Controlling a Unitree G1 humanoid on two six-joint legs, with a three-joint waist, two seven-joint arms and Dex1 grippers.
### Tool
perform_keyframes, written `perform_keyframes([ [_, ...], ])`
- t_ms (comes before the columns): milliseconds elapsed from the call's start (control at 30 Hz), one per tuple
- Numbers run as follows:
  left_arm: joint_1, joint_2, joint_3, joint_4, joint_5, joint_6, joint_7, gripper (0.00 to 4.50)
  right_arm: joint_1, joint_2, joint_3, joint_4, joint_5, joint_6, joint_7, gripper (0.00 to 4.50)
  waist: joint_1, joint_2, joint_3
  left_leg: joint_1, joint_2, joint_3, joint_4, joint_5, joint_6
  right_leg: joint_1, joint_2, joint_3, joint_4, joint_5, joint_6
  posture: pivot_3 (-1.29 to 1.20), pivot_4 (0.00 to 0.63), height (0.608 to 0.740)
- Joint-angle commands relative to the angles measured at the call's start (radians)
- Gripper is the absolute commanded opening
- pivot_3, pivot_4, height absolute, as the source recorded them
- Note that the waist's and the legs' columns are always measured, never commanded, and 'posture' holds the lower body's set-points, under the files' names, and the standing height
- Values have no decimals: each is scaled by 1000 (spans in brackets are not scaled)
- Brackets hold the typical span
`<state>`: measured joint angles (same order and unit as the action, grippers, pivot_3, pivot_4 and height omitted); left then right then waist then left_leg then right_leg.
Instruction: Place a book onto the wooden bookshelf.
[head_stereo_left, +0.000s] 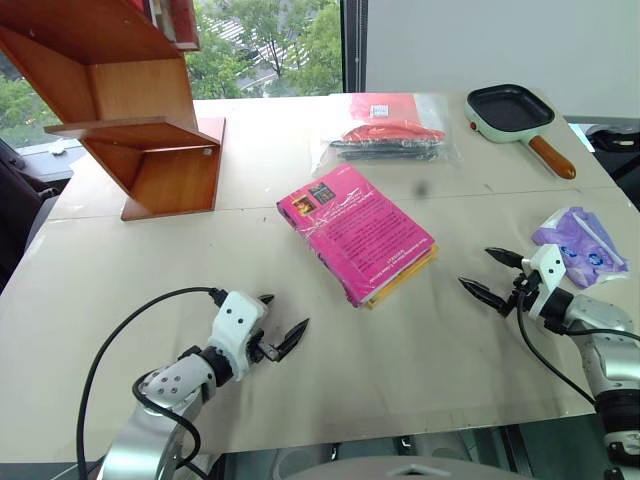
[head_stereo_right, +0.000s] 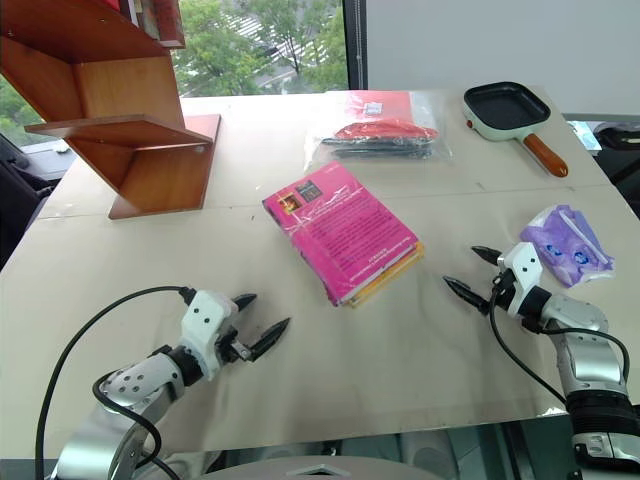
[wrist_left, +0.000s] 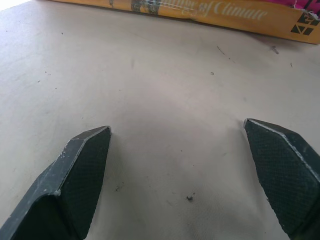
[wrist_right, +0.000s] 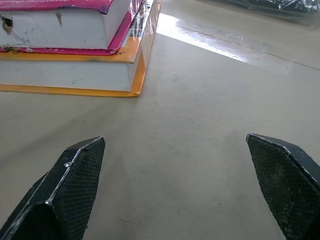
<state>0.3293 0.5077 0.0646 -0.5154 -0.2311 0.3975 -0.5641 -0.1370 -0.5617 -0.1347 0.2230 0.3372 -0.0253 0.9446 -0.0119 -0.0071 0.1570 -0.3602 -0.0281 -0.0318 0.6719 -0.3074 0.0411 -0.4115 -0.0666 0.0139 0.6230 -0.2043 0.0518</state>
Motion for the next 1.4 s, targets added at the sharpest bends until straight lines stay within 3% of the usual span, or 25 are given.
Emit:
perform_keyframes([
  [33,22,4,6,5,-11,12,-3,4394,0,-12,-20,-11,17,-10,15,4500,0,0,0,0,0,0,0,0,0,0,0,0,0,0,0,0,150,740],
  [600,23,7,29,16,-20,-26,4,4394,-44,-48,-6,42,-16,9,30,4500,0,0,0,0,0,0,0,0,0,0,1,0,0,0,0,0,150,740],
  [833,18,20,100,-16,-103,-17,-34,4394,-172,-44,-4,56,-13,137,-17,4500,-2,0,0,0,1,1,0,0,0,0,1,0,0,0,0,0,150,740],
  [933,35,87,171,-23,-180,-30,-149,4394,-300,-49,10,135,-30,150,-7,4500,-2,-1,1,0,2,1,0,0,0,-1,2,0,0,-1,-1,0,150,740],
  [1267,-27,328,417,-74,-485,114,-384,4500,-651,40,123,476,-111,79,106,52,-3,-3,5,-4,2,1,0,2,-4,-2,2,-1,-3,0,-1,0,150,740],
  [1400,-28,395,512,-101,-520,128,-428,4500,-755,85,150,615,-155,18,121,52,-7,-2,7,-6,2,2,-1,3,-5,-5,2,0,-4,0,0,0,150,740],
])
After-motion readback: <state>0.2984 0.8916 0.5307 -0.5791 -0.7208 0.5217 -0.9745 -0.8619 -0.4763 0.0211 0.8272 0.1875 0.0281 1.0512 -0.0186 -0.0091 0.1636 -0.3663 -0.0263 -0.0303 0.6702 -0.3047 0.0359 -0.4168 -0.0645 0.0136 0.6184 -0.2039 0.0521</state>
